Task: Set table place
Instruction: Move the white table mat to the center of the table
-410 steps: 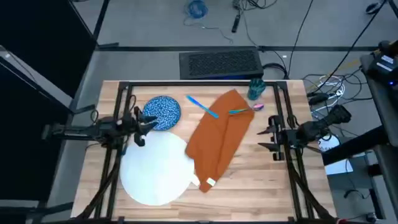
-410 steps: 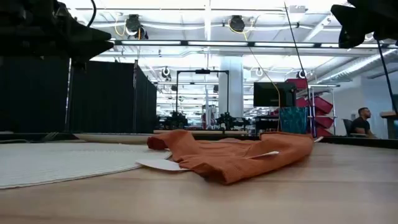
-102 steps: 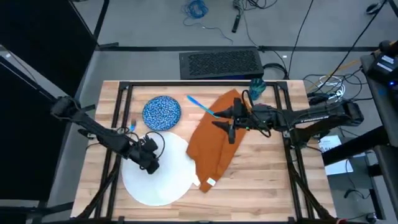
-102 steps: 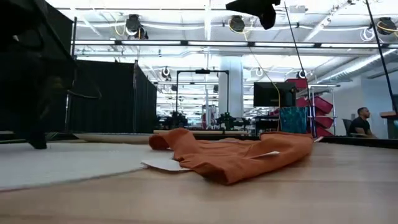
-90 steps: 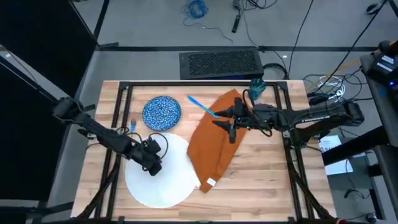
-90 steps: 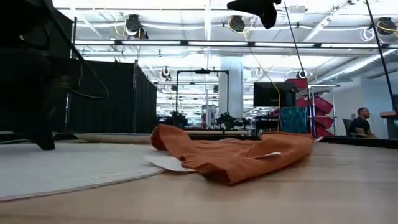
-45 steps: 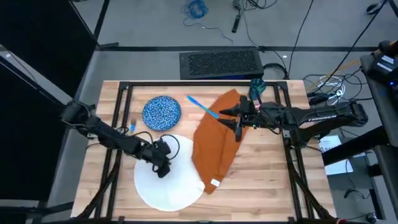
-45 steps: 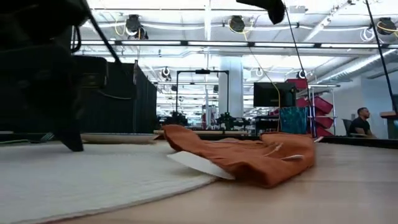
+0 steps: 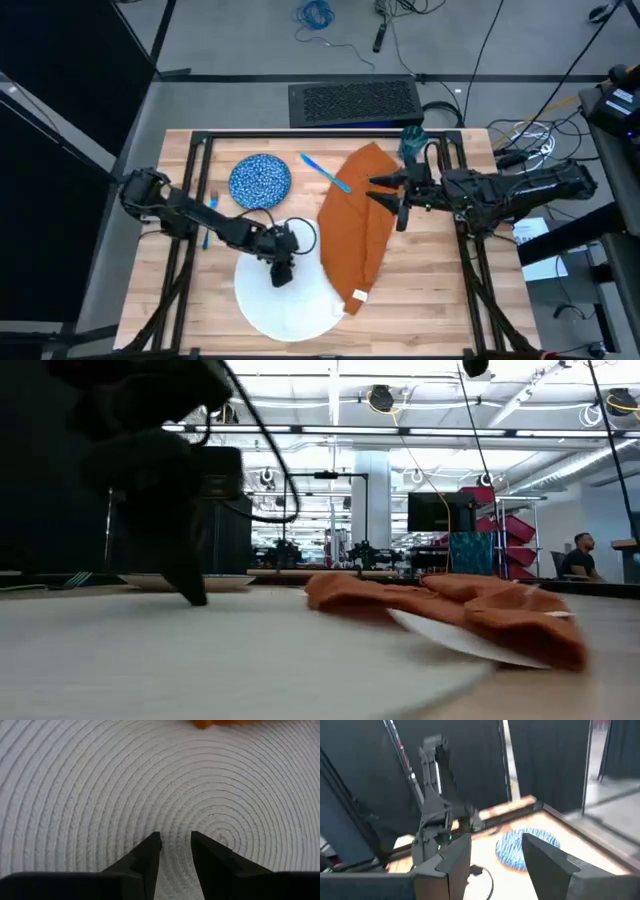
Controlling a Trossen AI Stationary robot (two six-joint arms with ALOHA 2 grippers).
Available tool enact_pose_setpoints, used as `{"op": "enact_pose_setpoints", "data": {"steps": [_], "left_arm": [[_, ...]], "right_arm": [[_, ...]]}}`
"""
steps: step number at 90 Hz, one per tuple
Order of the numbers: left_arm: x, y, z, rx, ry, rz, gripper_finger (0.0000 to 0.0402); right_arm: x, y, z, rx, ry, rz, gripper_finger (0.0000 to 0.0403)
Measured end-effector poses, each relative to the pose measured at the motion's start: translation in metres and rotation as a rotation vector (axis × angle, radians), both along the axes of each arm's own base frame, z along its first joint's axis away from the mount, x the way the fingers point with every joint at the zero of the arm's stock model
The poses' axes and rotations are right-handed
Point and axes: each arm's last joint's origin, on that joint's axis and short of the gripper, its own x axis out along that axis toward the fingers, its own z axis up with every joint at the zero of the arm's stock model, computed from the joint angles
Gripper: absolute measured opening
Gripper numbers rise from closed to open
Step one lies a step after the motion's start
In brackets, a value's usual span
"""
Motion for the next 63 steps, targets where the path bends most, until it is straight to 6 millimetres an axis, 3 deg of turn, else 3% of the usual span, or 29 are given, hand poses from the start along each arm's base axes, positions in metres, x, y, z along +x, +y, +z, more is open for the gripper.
{"op": "enact_pose_setpoints", "data": {"steps": [40, 63], "left_arm": [[0.021, 0.012, 0.008, 0.041, -0.048, -0.034, 0.0099], [0.031, 0.008, 0.021, -0.019, -0.079, -0.116, 0.0099]], "right_arm": [[0.013, 0.002, -0.047, 0.206, 0.320, -0.097, 0.0164], [0.028, 0.005, -0.074, 0.220, 0.468, -0.142, 0.0164]]}}
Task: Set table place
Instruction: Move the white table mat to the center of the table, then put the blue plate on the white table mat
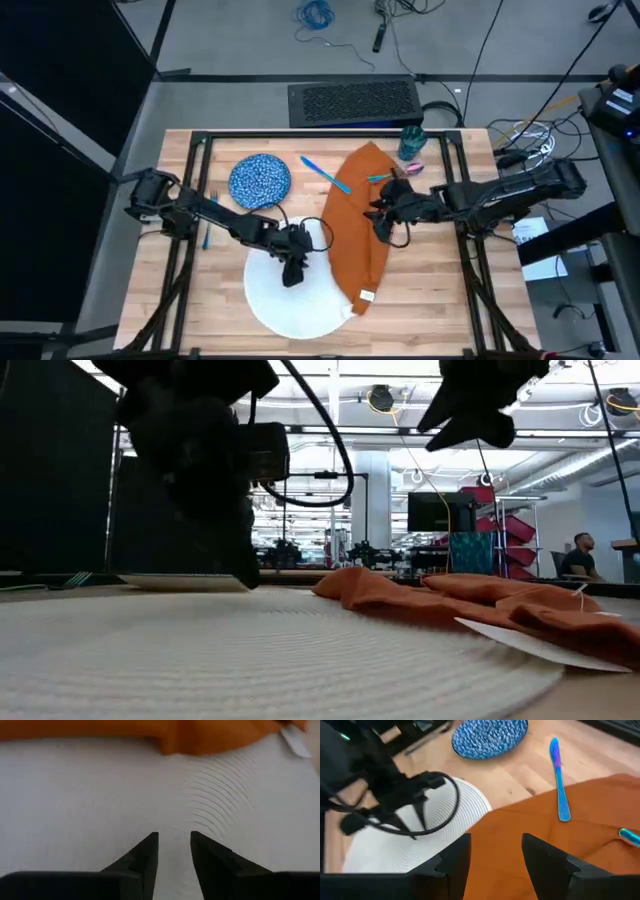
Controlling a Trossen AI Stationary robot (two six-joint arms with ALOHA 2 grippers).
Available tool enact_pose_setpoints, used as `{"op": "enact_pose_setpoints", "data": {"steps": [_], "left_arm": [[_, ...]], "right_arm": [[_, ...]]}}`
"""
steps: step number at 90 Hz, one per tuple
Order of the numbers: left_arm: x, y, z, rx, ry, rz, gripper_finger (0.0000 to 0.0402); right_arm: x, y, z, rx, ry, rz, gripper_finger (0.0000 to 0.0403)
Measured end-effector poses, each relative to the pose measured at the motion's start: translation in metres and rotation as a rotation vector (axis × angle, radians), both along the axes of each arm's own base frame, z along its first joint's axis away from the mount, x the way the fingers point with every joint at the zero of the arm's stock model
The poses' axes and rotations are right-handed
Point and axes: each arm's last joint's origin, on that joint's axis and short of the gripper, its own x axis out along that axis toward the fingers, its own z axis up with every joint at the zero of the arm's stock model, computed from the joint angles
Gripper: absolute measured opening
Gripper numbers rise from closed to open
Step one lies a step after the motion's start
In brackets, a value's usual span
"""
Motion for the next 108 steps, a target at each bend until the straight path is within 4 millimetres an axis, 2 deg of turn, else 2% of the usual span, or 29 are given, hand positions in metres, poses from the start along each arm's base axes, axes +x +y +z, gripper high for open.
{"op": "enact_pose_setpoints", "data": {"steps": [10, 22, 30, 42, 53, 60, 73, 88, 97, 108], "left_arm": [[-0.005, 0.000, 0.012, 0.039, -0.020, -0.012, 0.0099], [-0.019, 0.009, 0.041, 0.220, -0.076, 0.043, 0.0099], [-0.031, 0.024, 0.060, 0.315, -0.135, 0.121, 0.0099], [-0.047, 0.049, 0.083, 0.319, -0.235, 0.211, 0.0099], [-0.058, 0.071, 0.095, 0.341, -0.313, 0.273, 0.0099], [-0.063, 0.088, 0.097, 0.359, -0.326, 0.332, 0.0099], [-0.073, 0.130, 0.087, 0.381, -0.285, 0.506, 0.0099], [-0.101, 0.180, 0.073, 0.337, -0.120, 0.801, 0.0099], [-0.121, 0.195, 0.073, 0.296, -0.047, 0.897, 0.0099], [-0.140, 0.199, 0.071, 0.266, 0.064, 0.964, 0.0099]], "right_arm": [[0.007, 0.002, -0.009, 0.018, 0.042, 0.023, 0.0164], [0.012, 0.001, -0.017, 0.016, 0.077, 0.021, 0.0164], [0.012, 0.000, -0.016, -0.019, 0.069, -0.002, 0.0164], [0.014, -0.001, -0.016, -0.050, 0.041, -0.018, 0.0164], [0.016, -0.004, -0.030, -0.041, 0.017, -0.007, 0.0164], [0.018, -0.008, -0.036, -0.029, -0.016, -0.006, 0.0164], [0.022, -0.017, -0.033, -0.007, -0.069, 0.036, 0.0164], [0.023, -0.020, -0.029, 0.011, -0.105, 0.076, 0.0164], [0.023, -0.020, -0.030, 0.014, -0.090, 0.089, 0.0164], [0.022, -0.020, -0.030, 0.004, -0.082, 0.097, 0.0164]]}}
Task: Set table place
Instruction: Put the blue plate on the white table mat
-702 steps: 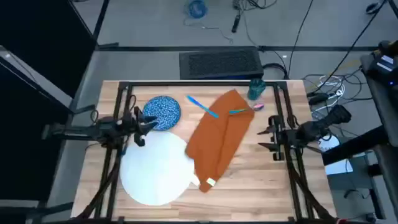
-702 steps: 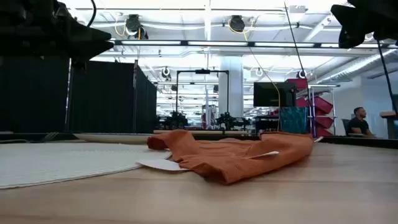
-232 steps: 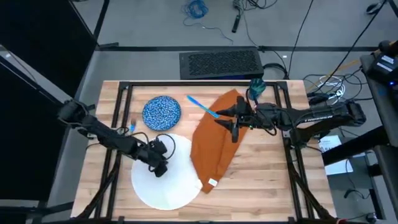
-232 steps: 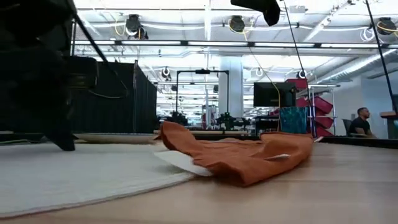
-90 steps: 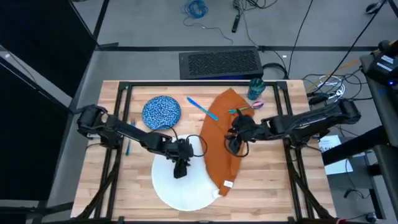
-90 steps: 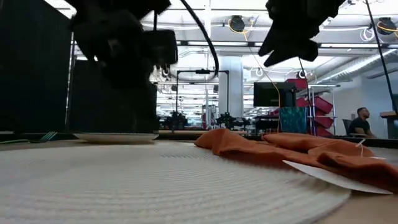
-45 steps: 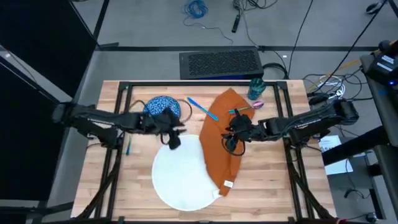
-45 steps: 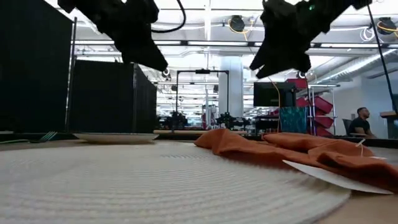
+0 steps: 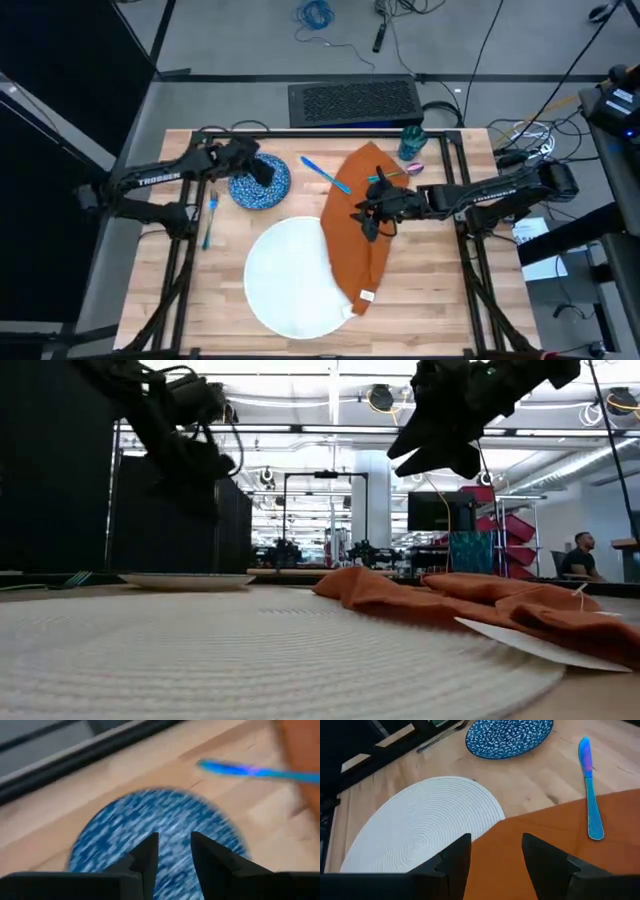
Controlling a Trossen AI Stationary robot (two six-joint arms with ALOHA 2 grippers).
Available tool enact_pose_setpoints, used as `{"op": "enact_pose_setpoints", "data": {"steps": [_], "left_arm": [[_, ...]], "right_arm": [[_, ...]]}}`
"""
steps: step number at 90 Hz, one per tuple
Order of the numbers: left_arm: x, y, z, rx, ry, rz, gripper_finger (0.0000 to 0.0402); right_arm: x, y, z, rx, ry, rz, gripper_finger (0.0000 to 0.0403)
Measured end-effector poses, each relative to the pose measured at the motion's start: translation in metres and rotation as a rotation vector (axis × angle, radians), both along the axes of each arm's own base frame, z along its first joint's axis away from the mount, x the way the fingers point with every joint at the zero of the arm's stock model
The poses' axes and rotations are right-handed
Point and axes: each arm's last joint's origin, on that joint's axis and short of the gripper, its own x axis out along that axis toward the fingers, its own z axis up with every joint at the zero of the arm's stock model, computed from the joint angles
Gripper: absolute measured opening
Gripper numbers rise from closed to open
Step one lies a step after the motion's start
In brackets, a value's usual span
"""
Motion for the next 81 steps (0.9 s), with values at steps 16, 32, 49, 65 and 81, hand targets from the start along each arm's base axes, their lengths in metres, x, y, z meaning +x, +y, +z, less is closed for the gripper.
{"op": "enact_pose_setpoints", "data": {"steps": [16, 32, 49, 65, 81], "left_arm": [[-0.022, 0.005, -0.008, -0.084, 0.153, 0.095, 0.0099], [-0.029, 0.013, -0.009, -0.069, 0.171, 0.147, 0.0099], [-0.038, 0.023, -0.009, -0.063, 0.193, 0.166, 0.0099], [-0.050, 0.031, -0.012, -0.076, 0.217, 0.199, 0.0099], [-0.058, 0.035, -0.022, -0.117, 0.217, 0.195, 0.0099]], "right_arm": [[0.000, -0.004, 0.000, -0.018, 0.001, 0.000, 0.0164], [0.003, -0.007, 0.001, -0.012, -0.029, -0.014, 0.0164], [0.031, -0.007, -0.002, 0.043, -0.208, 0.075, 0.0164], [0.054, -0.020, -0.026, 0.140, -0.238, 0.132, 0.0164], [0.064, -0.028, -0.040, 0.201, -0.259, 0.153, 0.0164]]}}
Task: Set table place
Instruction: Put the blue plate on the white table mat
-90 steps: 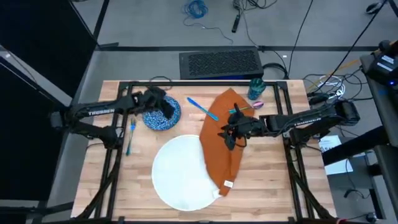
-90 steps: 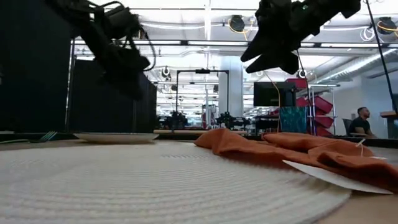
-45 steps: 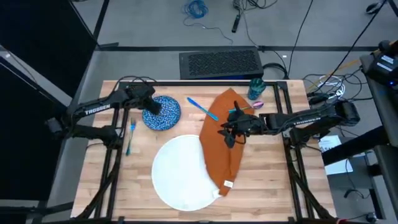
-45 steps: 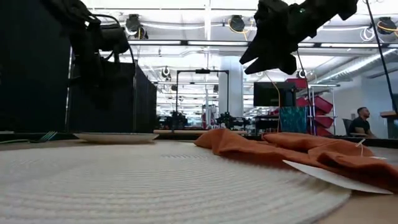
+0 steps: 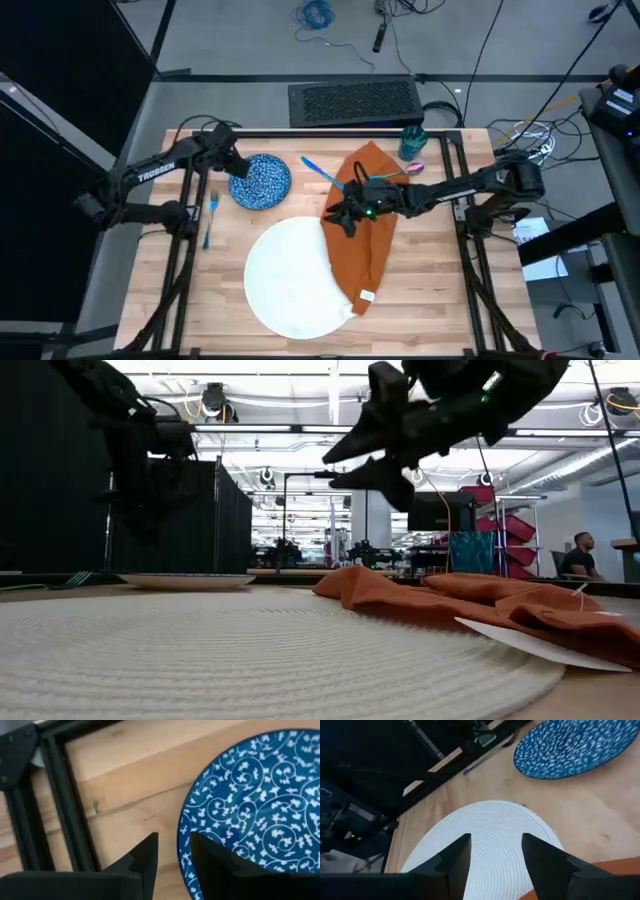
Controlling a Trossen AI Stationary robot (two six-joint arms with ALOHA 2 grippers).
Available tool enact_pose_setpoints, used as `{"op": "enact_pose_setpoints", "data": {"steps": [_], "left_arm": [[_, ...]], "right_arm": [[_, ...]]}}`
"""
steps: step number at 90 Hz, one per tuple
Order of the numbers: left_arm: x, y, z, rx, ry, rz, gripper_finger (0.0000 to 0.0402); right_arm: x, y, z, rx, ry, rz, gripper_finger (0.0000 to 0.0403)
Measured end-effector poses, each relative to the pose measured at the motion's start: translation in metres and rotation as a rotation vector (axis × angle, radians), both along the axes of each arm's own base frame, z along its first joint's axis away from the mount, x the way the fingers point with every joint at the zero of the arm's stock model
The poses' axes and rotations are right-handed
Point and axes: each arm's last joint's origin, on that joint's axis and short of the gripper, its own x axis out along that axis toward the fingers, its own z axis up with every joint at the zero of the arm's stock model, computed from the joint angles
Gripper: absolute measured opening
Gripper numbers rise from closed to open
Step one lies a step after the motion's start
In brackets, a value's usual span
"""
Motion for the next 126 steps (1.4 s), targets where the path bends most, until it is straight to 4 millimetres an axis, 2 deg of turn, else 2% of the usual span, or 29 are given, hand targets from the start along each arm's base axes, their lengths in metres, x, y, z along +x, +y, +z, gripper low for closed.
{"op": "enact_pose_setpoints", "data": {"steps": [14, 23, 30, 40, 48, 56, 68, 77, 100, 108, 126], "left_arm": [[-0.003, 0.002, -0.011, -0.034, -0.029, -0.009, 0.0099], [-0.003, 0.002, -0.013, -0.036, -0.034, -0.016, 0.0099], [-0.002, 0.002, -0.013, -0.031, -0.036, -0.021, 0.0099], [-0.003, 0.002, -0.013, -0.031, -0.027, -0.037, 0.0099], [-0.003, 0.002, -0.011, -0.016, -0.016, -0.046, 0.0099], [-0.005, 0.001, -0.006, 0.030, -0.008, -0.048, 0.0099], [-0.006, -0.001, 0.003, 0.084, -0.052, -0.055, 0.0099], [-0.007, -0.004, 0.008, 0.089, -0.083, -0.072, 0.0099], [-0.008, -0.006, 0.011, 0.091, -0.111, -0.105, 0.0099], [-0.007, -0.006, 0.011, 0.086, -0.116, -0.111, 0.0099], [-0.007, -0.006, 0.011, 0.085, -0.115, -0.129, 0.0099]], "right_arm": [[0.010, -0.008, 0.008, -0.008, -0.070, 0.010, 0.0164], [0.027, -0.017, 0.017, -0.029, -0.106, 0.045, 0.0151], [0.043, -0.025, 0.020, -0.048, -0.096, 0.091, 0.0115], [0.066, -0.037, 0.021, -0.085, -0.044, 0.129, 0.0025], [0.081, -0.048, 0.021, -0.113, 0.008, 0.127, 0.0006], [0.094, -0.065, 0.013, -0.109, 0.041, 0.097, 0.0001], [0.110, -0.097, -0.012, -0.017, 0.081, 0.068, 0.0000], [0.123, -0.113, -0.027, 0.044, 0.088, 0.079, 0.0000], [0.158, -0.125, -0.042, 0.067, 0.110, 0.101, 0.0000], [0.165, -0.127, -0.049, 0.066, 0.169, 0.105, 0.0000], [0.168, -0.131, -0.047, -0.021, 0.280, 0.064, 0.0000]]}}
